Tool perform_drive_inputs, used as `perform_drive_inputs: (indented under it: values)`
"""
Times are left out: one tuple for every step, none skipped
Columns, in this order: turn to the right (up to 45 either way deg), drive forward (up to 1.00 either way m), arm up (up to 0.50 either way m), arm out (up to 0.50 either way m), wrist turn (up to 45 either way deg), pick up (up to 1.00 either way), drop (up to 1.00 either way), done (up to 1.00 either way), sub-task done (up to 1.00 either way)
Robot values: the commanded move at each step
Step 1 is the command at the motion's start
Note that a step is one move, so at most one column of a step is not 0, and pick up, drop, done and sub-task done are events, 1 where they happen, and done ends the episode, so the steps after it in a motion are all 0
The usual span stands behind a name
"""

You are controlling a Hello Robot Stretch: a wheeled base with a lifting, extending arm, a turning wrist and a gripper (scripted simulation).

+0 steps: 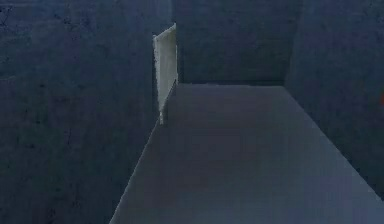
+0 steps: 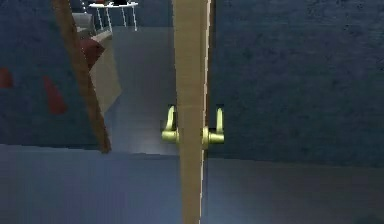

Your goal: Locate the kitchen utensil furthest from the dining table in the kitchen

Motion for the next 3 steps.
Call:
perform_drive_inputs:
  values:
    - [0.0,0.3,0.0,0.0,0.0,0.0,0.0,0.0,0.0]
    - [45.0,0.0,0.0,0.0,0.0,0.0,0.0,0.0,0.0]
    - [30.0,0.0,0.0,0.0,0.0,0.0,0.0,0.0,0.0]
